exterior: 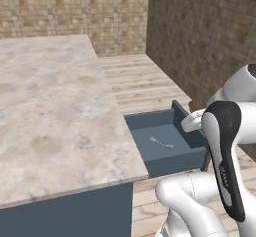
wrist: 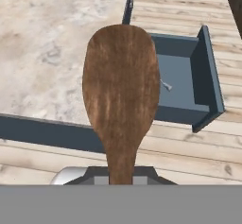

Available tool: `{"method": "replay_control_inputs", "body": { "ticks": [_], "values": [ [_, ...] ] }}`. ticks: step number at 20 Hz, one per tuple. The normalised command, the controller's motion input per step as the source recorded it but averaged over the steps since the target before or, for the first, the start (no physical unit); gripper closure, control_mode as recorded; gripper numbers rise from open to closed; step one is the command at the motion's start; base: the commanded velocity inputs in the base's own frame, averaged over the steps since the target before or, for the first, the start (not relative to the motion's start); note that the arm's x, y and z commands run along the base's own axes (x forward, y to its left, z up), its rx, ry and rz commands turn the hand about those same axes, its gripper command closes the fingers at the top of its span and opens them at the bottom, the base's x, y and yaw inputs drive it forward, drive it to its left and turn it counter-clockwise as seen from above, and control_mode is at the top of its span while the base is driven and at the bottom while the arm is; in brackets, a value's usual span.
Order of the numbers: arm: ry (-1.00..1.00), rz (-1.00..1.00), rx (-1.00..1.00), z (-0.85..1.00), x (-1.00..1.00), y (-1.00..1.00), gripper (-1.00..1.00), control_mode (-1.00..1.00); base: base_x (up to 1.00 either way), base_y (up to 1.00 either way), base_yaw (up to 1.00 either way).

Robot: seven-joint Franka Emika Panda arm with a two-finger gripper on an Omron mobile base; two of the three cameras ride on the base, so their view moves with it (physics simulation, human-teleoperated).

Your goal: Organize the utensils by type. Pick up the wooden spoons from the counter and place them in the open cabinet. Then pick up the metallic utensils from the counter and place them in the open drawer.

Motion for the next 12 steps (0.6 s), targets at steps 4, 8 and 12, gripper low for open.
{"method": "replay_control_inputs", "body": {
  "ticks": [4,8,12],
  "values": [
    [0.00,0.00,0.00,0.00,0.00,0.00,1.00,1.00,0.89,-0.08,0.00],
    [0.00,0.00,0.00,0.00,0.00,0.00,1.00,1.00,0.40,0.00,0.00],
    [0.00,0.00,0.00,0.00,0.00,0.00,1.00,1.00,0.02,0.00,0.00]
  ]
}}
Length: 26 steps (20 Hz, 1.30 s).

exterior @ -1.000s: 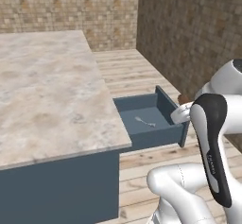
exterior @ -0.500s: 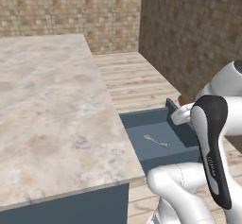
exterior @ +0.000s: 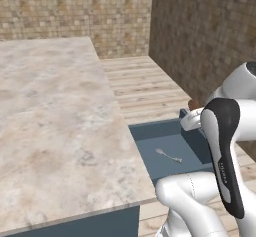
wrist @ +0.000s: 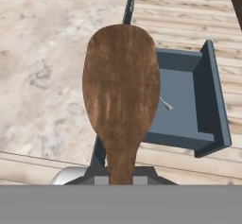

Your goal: Organize the utensils by type. Pick up the wooden spoons from the counter and place them in the open cabinet. Then pick up the metallic utensils from the counter and place them in the open drawer.

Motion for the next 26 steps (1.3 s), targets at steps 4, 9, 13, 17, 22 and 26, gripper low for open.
{"method": "replay_control_inputs", "body": {
  "ticks": [4,9,13,17,22,26],
  "values": [
    [0.00,0.00,0.00,0.00,0.00,0.00,1.00,1.00,0.00,0.00,0.00],
    [0.00,0.00,0.00,0.00,0.00,0.00,1.00,1.00,0.00,0.00,-0.02],
    [0.00,0.00,0.00,0.00,0.00,0.00,1.00,1.00,0.00,0.00,-0.04],
    [0.10,-0.02,0.00,0.00,0.05,0.00,1.00,-1.00,0.00,0.00,-0.01],
    [0.24,-0.01,0.00,-0.03,0.31,0.00,1.00,-1.00,0.00,0.00,0.00],
    [0.17,0.00,0.00,-0.19,0.56,-0.08,1.00,-1.00,0.00,0.00,0.00]
  ]
}}
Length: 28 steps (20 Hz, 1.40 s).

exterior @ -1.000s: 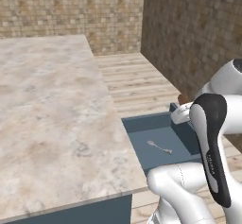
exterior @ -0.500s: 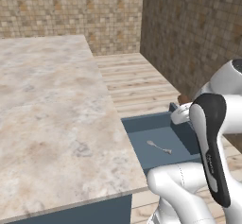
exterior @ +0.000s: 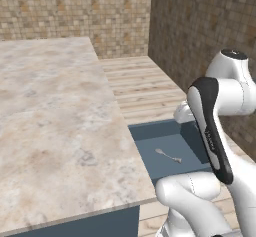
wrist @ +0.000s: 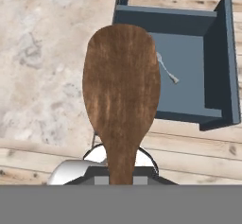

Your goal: Organize the utensils by type. Pick up the wooden spoons from the counter and place them in the open cabinet. Then pick up the metallic utensils from the counter and place them in the open drawer.

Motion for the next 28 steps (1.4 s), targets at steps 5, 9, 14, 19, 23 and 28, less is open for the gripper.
{"method": "replay_control_inputs", "body": {
  "ticks": [5,9,14,19,23,28],
  "values": [
    [0.01,0.03,0.00,-0.51,0.55,-0.17,1.00,-1.00,0.00,0.00,0.00],
    [0.00,0.04,0.00,-0.49,0.49,-0.07,1.00,-1.00,0.00,0.00,0.00],
    [0.00,0.01,0.00,-0.57,0.52,-0.04,1.00,-1.00,0.00,0.00,0.00],
    [0.00,0.01,-0.03,-0.65,0.58,-0.05,1.00,-1.00,0.00,0.00,0.00],
    [0.00,0.01,-0.07,-0.69,0.49,-0.03,1.00,-1.00,0.00,0.00,0.00],
    [0.00,0.03,-0.04,-0.65,0.40,0.00,1.00,-1.00,0.00,0.00,0.00]
  ]
}}
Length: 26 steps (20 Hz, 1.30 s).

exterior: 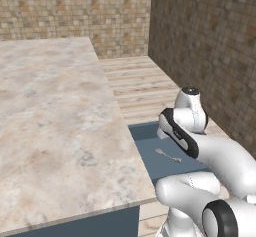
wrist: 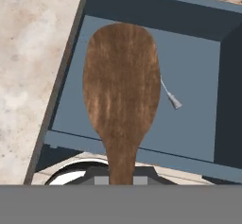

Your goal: Organize the utensils by type. Pick up the wooden spoons from the counter and place them in the open cabinet. Then pick up the metallic utensils from the counter and place them in the open drawer.

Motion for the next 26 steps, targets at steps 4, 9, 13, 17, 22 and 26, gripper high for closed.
{"method": "replay_control_inputs", "body": {
  "ticks": [4,9,13,17,22,26],
  "values": [
    [0.00,0.05,0.00,-0.47,0.51,0.00,1.00,-1.00,0.00,0.00,0.00],
    [0.00,0.07,0.00,-0.44,0.42,0.00,1.00,-1.00,0.00,0.00,0.00],
    [0.00,0.08,0.00,-0.32,0.31,-0.12,1.00,-1.00,0.00,0.00,0.00],
    [0.00,0.06,0.00,-0.16,0.09,-0.32,1.00,-1.00,0.00,0.00,0.00],
    [0.00,0.03,0.00,-0.27,0.11,-0.21,1.00,-1.00,0.00,0.00,0.00],
    [0.00,0.01,0.00,-0.40,0.21,0.00,1.00,-1.00,0.00,0.00,0.00]
  ]
}}
